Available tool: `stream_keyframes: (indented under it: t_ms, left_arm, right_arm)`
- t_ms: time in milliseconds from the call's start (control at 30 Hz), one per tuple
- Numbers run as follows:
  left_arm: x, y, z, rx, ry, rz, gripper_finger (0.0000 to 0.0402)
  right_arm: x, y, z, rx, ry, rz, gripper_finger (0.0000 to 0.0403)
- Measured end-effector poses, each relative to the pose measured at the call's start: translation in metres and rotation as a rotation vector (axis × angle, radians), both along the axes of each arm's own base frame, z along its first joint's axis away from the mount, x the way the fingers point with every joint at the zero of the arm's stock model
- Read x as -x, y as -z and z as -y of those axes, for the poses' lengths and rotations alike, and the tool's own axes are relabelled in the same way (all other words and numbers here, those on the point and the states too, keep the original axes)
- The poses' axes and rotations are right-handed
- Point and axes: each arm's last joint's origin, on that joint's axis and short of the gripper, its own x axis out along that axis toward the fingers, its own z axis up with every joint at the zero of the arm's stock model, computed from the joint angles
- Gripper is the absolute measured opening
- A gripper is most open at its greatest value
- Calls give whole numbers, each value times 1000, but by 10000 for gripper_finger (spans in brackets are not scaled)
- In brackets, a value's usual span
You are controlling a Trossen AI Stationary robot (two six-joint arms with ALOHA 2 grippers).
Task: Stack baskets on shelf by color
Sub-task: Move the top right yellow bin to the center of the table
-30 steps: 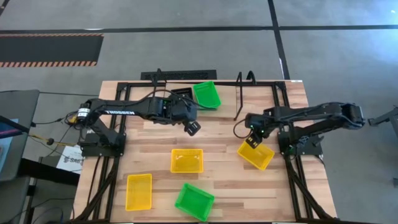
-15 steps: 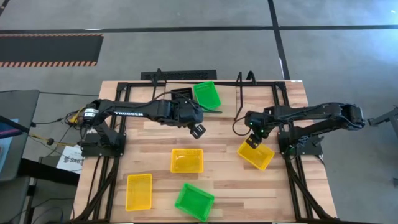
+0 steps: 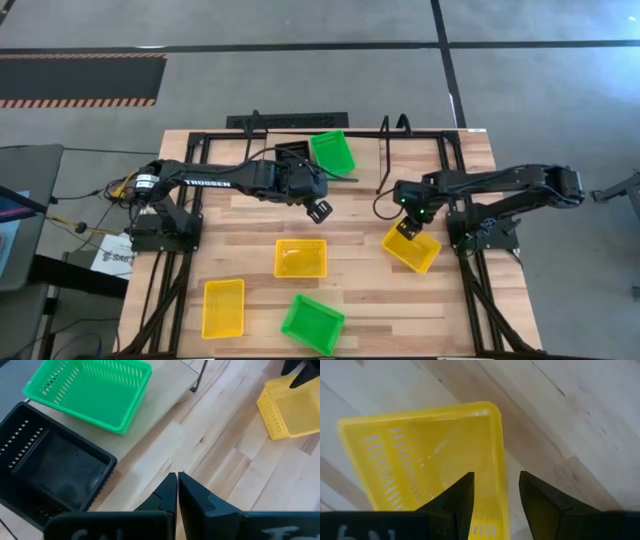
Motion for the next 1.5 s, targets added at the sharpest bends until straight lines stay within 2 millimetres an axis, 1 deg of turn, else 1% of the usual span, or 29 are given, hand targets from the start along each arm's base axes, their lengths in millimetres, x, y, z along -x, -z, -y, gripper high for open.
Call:
stream_keyframes:
  t_ms: [333, 433, 533, 600, 700, 733, 767, 867, 1033, 1133, 1333, 1500]
  left_arm:
    - [0, 0, 0, -2, 5, -5, 0]
    - [0, 0, 0, -3, 5, -6, 0]
    - [0, 0, 0, 0, 21, -10, 0]
    - [0, 0, 1, 13, 31, -11, 0]
    - [0, 0, 1, 16, 33, -11, 0]
    - [0, 0, 1, 16, 33, -11, 0]
    - [0, 0, 1, 15, 34, -11, 0]
    - [0, 0, 1, 12, 39, -15, 0]
    - [1, 0, 1, 11, 40, -18, 0]
    - [1, 0, 1, 13, 38, -17, 0]
    - [1, 0, 1, 15, 35, -14, 0]
    - [1, 0, 1, 16, 36, -13, 0]
  right_arm:
    - [-14, 27, -3, -22, -23, -146, 177]
    - [-18, 35, -3, -27, -23, -179, 168]
    - [-20, 41, -3, -30, -28, -201, 136]
    - [-20, 43, -3, -32, -30, -212, 101]
    - [-21, 43, -3, -33, -33, -211, 34]
    - [-21, 43, -3, -36, -34, -204, 18]
    - [-21, 41, -3, -34, -36, -190, 12]
    - [-24, 32, -5, -20, -48, -138, 10]
    - [-35, -1, -12, 9, -67, 15, 4]
    - [-37, -17, -14, 50, -74, 82, 3]
    - [-34, -22, -14, 51, -48, 102, 2]
    - [-38, -15, -16, 44, -45, 68, 1]
